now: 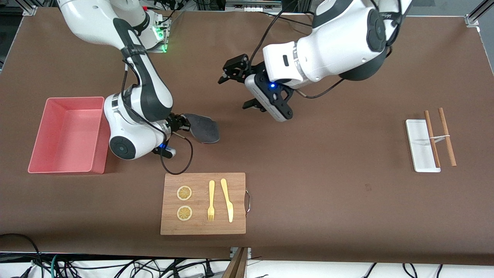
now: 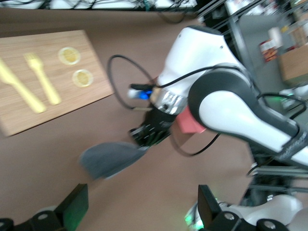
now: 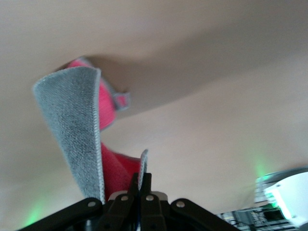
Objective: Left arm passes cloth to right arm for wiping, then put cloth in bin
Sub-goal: 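Open the left gripper and raise it while the right gripper pulls cloth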
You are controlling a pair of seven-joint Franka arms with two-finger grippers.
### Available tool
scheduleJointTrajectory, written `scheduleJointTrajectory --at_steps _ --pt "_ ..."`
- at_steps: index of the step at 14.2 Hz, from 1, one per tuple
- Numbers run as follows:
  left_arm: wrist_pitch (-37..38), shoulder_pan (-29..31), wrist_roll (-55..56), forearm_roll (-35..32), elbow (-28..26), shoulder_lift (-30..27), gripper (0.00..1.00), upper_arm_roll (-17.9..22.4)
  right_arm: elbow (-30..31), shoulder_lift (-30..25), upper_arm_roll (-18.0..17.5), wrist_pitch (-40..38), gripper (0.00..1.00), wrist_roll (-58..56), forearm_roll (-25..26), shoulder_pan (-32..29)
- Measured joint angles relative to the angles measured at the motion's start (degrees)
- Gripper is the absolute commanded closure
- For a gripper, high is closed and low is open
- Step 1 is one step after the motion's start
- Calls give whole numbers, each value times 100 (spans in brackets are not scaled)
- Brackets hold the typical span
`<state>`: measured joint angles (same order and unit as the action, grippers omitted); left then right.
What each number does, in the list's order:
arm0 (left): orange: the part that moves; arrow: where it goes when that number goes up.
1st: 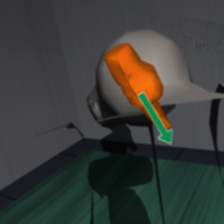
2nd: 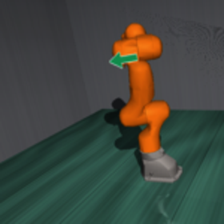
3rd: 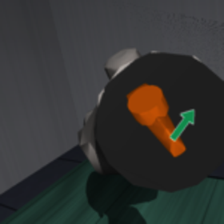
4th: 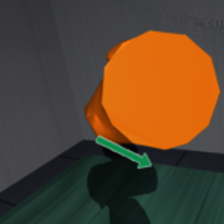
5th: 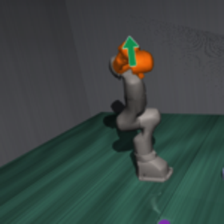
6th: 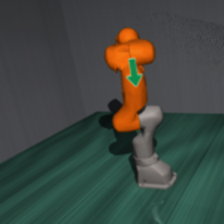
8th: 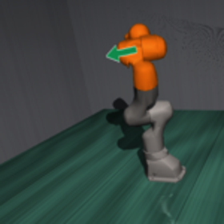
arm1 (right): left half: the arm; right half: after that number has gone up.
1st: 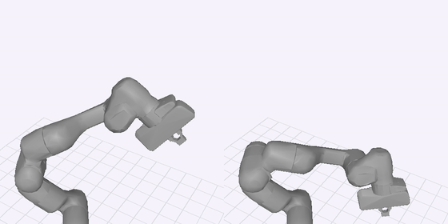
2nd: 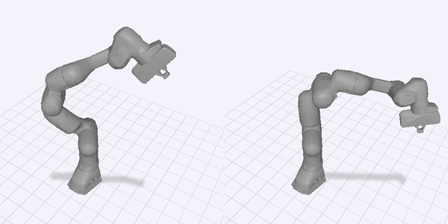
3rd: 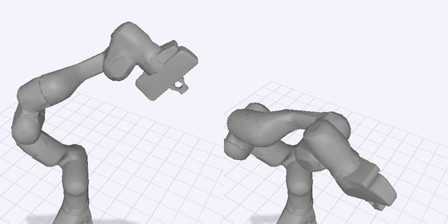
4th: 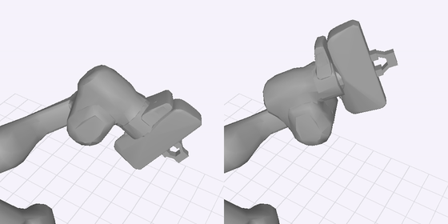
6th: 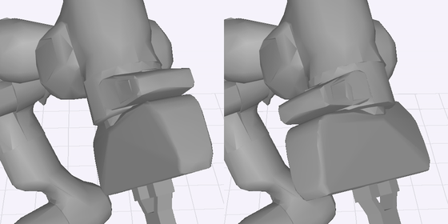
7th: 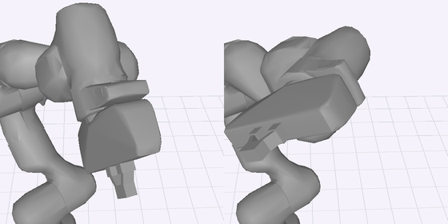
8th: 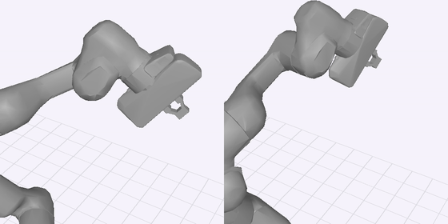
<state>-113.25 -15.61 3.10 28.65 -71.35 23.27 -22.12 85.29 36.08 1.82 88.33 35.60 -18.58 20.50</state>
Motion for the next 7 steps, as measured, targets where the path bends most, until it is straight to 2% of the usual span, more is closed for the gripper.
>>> scheduleJointTrajectory --at_steps 3,5,7 --pt "1297 477 54 -1012 18 -413 0 27 67 215 63 25 100 -463 552 -171" --pt "1807 700 54 -1693 21 -628 0 36 122 305 240 56 100 -1055 837 -371" --pt "2135 889 61 -2076 23 -742 0 45 131 350 525 56 100 -1804 1092 -580"
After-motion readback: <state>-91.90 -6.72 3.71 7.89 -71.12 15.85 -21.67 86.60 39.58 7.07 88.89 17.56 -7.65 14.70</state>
